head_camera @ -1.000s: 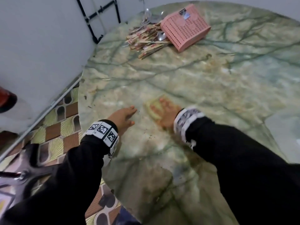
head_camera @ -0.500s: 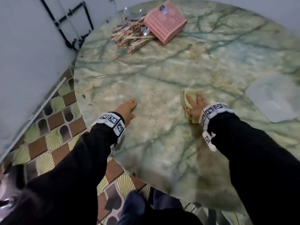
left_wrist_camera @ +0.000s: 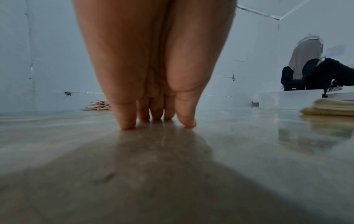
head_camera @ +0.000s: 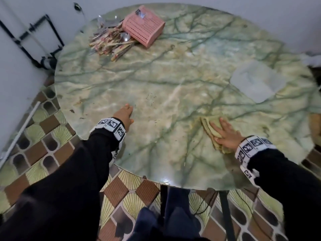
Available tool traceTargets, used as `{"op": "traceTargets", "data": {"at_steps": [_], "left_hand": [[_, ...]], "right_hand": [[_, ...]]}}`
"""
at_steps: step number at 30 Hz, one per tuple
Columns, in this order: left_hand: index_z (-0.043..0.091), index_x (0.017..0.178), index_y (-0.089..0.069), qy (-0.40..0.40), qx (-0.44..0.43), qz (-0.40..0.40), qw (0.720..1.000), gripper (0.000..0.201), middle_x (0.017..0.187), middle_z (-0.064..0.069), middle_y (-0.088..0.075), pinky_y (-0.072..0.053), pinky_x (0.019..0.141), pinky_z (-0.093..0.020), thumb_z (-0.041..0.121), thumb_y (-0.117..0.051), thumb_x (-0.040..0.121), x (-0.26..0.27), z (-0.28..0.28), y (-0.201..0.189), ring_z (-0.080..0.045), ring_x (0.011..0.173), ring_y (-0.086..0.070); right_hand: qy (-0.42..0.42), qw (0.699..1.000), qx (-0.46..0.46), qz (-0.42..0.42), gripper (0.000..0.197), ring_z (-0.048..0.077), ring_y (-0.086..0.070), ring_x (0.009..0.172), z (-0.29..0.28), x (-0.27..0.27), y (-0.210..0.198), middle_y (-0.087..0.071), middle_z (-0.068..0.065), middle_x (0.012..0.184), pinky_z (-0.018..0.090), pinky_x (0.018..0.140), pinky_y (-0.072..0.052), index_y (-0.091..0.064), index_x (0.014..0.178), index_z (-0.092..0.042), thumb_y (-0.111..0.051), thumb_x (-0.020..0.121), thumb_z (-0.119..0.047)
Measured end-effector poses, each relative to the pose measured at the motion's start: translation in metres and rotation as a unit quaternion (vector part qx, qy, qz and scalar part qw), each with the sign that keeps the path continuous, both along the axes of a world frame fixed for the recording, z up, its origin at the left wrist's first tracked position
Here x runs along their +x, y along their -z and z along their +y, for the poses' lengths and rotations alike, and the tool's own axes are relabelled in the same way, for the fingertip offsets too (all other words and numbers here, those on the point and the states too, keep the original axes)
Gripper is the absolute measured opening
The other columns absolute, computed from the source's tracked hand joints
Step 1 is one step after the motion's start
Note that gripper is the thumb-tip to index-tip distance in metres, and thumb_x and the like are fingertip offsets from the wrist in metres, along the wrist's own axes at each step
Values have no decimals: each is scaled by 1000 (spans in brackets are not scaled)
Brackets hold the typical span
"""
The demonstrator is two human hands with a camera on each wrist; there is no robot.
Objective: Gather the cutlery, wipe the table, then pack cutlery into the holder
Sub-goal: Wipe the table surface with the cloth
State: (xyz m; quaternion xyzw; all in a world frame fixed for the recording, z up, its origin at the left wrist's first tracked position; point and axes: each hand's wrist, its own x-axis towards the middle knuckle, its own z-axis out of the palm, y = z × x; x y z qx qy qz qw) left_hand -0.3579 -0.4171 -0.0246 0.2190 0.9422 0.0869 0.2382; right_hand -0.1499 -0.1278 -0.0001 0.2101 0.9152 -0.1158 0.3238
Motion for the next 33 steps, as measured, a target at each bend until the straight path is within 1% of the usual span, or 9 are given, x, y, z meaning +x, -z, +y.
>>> {"op": "traceTargets", "data": {"at_steps": [4, 7, 11, 15, 20, 24, 27, 30, 33], "left_hand": [[6, 148, -10, 6, -6, -4, 1000, 64, 157, -10, -2, -9, 115, -26, 14, -46, 96, -1, 1, -1, -22, 145, -8], [7, 148, -10, 4, -6, -7, 1000, 64, 157, -9, -1, -9, 116, -27, 15, -47, 96, -1, 0, -2, -22, 145, -9], [6, 149, -9, 7, -3, -18, 1000, 65, 157, -11, 0, -11, 115, -28, 14, -47, 96, -1, 0, -2, -24, 145, -8], [5, 148, -9, 3, -1, -18, 1000, 65, 157, -11, 0, -9, 116, -28, 13, -47, 96, -1, 0, -1, -24, 146, -7], [5, 148, -8, -1, -1, -18, 1000, 66, 157, -12, 0, -9, 116, -29, 13, -47, 96, 0, 1, 0, -25, 145, -7], [5, 148, -7, -8, -3, -25, 1000, 66, 157, -11, 0, -9, 117, -30, 13, -47, 96, 0, 2, -2, -26, 145, -7], [6, 148, -9, -3, -1, -22, 1000, 66, 157, -10, 0, -9, 116, -30, 13, -47, 96, 1, 2, -3, -25, 145, -8], [7, 149, -10, 2, 6, -13, 1000, 66, 158, -8, -2, -9, 117, -29, 14, -48, 95, -1, 0, -1, -23, 145, -8], [9, 148, -17, 1, 15, -4, 1000, 67, 157, -7, -9, -12, 116, -29, 16, -54, 92, -5, -2, 0, -21, 145, -14]], "right_hand": [[37, 998, 30, 52, 65, 29, 12, 145, -42, -45, 10, 19, 9, 155, 45, 116, -5, 6, 148, -31, -35, 98, -33], [-104, 992, -34, 56, 65, 26, 15, 144, -104, -41, 12, 18, 2, 156, 50, 115, 0, 1, 148, -35, -38, 97, -35], [-278, 958, -66, -35, 69, 11, 32, 128, -122, 15, 4, 42, -7, 138, 51, 111, 13, 19, 140, -45, -35, 98, -34], [-187, 978, -66, -70, 67, 16, 24, 139, -46, 26, -1, 41, -9, 140, 56, 112, 4, 24, 133, -46, -21, 88, -66], [46, 997, 62, 28, 63, 32, 11, 144, -2, -34, 6, 18, 15, 155, 42, 118, -3, 7, 149, -24, -33, 100, -30], [-84, 994, 12, 62, 63, 31, 8, 145, -82, -63, 18, 14, 9, 156, 45, 117, -1, 0, 149, -27, -35, 98, -34], [-235, 971, -43, 25, 65, 23, 24, 141, -137, -39, 10, 30, -1, 152, 54, 113, 5, 11, 146, -38, -33, 99, -33], [-288, 955, -64, -28, 69, 11, 32, 128, -122, -1, 2, 42, -9, 135, 53, 111, 11, 17, 142, -44, -35, 98, -31], [-210, 972, -77, -68, 78, 11, 27, 131, -55, 14, -4, 41, -11, 131, 54, 113, 6, 21, 140, -36, -17, 84, -72]]}}
